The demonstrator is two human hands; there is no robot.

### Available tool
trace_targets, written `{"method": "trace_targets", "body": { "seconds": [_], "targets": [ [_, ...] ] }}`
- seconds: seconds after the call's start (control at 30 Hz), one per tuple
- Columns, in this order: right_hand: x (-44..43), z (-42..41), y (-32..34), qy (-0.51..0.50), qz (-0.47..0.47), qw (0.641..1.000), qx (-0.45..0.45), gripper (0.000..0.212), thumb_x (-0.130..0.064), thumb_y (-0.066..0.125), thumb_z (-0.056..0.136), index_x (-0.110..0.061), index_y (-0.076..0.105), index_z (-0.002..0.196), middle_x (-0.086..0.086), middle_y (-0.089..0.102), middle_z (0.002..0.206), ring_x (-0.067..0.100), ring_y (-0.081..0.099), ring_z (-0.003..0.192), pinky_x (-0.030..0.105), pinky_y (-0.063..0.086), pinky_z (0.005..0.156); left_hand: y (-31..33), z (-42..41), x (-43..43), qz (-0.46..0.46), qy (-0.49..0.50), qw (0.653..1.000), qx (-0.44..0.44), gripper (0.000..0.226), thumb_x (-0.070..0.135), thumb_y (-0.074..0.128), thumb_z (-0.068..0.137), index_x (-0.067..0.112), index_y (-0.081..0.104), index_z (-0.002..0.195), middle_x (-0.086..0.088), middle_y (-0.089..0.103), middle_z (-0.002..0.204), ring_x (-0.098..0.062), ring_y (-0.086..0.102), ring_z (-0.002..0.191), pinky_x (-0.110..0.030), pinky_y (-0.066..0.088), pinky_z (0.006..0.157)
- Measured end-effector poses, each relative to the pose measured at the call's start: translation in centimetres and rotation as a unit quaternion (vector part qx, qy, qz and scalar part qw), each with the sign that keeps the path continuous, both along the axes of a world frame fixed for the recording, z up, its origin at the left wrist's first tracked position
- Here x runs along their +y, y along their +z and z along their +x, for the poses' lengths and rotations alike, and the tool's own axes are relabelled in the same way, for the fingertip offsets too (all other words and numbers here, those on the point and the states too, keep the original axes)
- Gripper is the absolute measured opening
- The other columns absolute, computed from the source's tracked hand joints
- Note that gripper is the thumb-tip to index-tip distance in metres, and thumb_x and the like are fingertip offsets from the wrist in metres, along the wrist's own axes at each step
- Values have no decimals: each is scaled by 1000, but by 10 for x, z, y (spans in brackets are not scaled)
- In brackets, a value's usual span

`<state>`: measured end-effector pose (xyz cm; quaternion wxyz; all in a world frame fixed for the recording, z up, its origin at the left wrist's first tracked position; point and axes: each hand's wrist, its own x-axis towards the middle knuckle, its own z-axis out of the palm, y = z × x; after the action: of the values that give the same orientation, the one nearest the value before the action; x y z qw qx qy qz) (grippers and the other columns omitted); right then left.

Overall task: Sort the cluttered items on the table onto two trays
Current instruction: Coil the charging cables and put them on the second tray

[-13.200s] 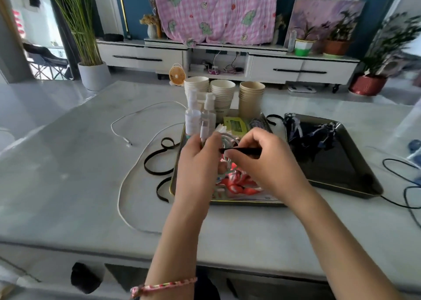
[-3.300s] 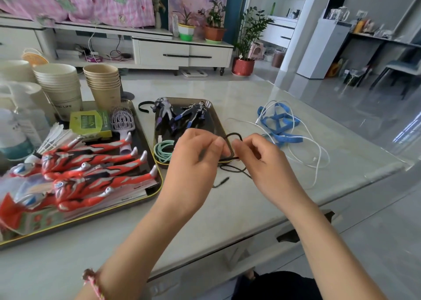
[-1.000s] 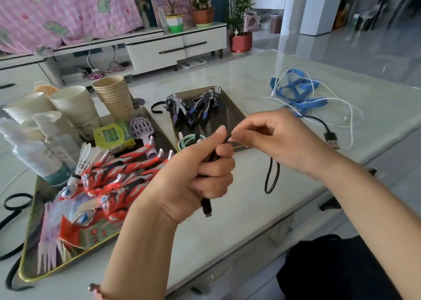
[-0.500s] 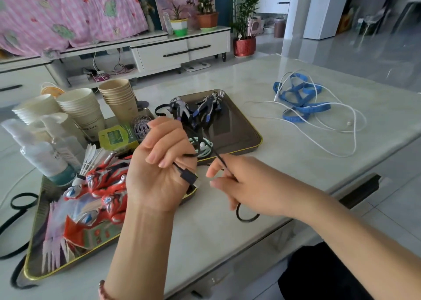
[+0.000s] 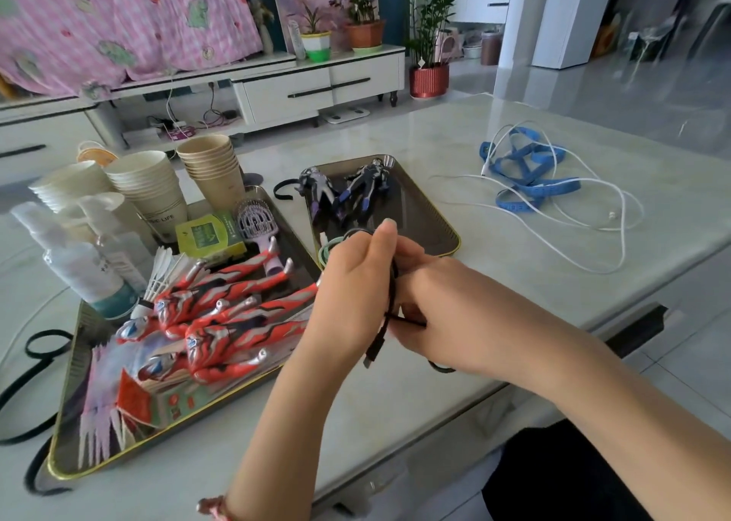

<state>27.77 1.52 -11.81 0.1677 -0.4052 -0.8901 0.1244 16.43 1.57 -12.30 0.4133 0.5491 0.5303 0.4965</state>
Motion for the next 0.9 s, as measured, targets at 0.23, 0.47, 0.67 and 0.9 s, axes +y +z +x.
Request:
{"method": "trace_targets", "body": {
  "seconds": [0.23,0.47,0.67,0.9],
  "targets": [
    [9,27,15,-41,-124,987,95,9,-20,59,69,-15,55,63,-1,61,63,13,56,62,33,46,62,1,-3,-4,-4,-2,996,93,40,28,38,100,4,62,78,1,64,59,-14,61,47,-30,52,58],
    [14,25,11,5,-344,879,331,11,-12,53,70,-12,57,60,22,68,76,19,65,75,24,50,68,4,1,-5,61,40,990,117,42,29,36,99,8,59,71,3,49,43,-14,41,39,-23,35,42],
    [9,26,15,29,-388,832,395,29,-34,61,84,-13,53,65,-3,40,46,14,47,43,25,31,49,3,-4,0,78,65,995,18,40,25,35,101,14,51,66,8,36,42,-10,30,38,-23,27,41],
    [18,42,26,5,-283,883,373,22,-29,72,72,-7,70,73,-5,35,47,5,27,42,15,20,43,11,-4,-8,-124,-159,976,-77,53,43,26,98,9,46,63,6,19,40,-8,14,33,-16,9,36]
  ]
}}
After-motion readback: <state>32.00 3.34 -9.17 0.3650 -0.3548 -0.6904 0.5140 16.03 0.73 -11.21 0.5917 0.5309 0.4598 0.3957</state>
